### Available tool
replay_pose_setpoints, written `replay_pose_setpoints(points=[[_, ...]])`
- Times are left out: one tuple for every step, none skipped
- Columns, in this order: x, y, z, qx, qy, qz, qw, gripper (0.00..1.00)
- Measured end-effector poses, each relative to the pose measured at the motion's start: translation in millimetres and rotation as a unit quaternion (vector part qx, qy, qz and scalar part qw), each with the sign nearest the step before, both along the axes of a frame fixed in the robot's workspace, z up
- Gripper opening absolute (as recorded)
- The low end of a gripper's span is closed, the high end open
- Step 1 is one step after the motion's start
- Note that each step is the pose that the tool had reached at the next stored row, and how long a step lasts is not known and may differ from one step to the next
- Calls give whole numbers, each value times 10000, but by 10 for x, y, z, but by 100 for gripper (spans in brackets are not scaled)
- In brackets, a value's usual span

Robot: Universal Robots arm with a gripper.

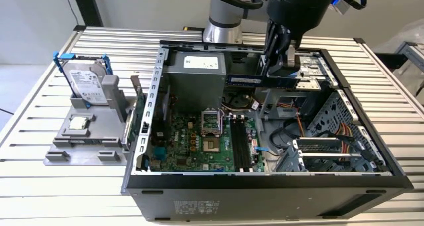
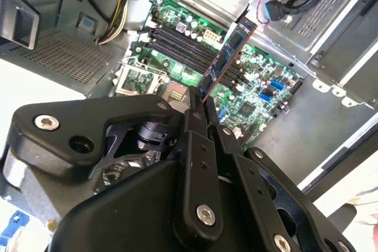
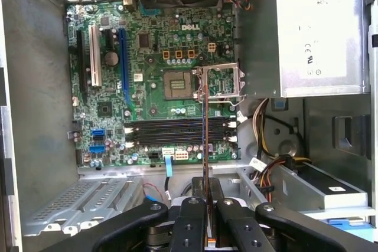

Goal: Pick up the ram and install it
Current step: 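Insert the ram into the slot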

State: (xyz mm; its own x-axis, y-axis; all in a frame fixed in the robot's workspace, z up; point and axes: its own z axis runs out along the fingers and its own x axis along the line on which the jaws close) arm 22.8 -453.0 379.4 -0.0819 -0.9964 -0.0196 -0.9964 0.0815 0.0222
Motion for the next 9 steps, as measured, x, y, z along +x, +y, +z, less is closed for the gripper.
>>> replay_pose_setpoints(points=[[0, 0, 0, 0, 0, -7, 10000, 0], [0, 0, 0, 0, 0, -7, 10000, 0], [0, 0, 0, 0, 0, -8, 10000, 0], [0, 0, 0, 0, 0, -8, 10000, 0], [0, 0, 0, 0, 0, -9, 10000, 0], [0, 0, 0, 0, 0, -9, 10000, 0], [0, 0, 0, 0, 0, -9, 10000, 0], [0, 0, 0, 0, 0, -12, 10000, 0], [0, 0, 0, 0, 0, -25, 10000, 0]])
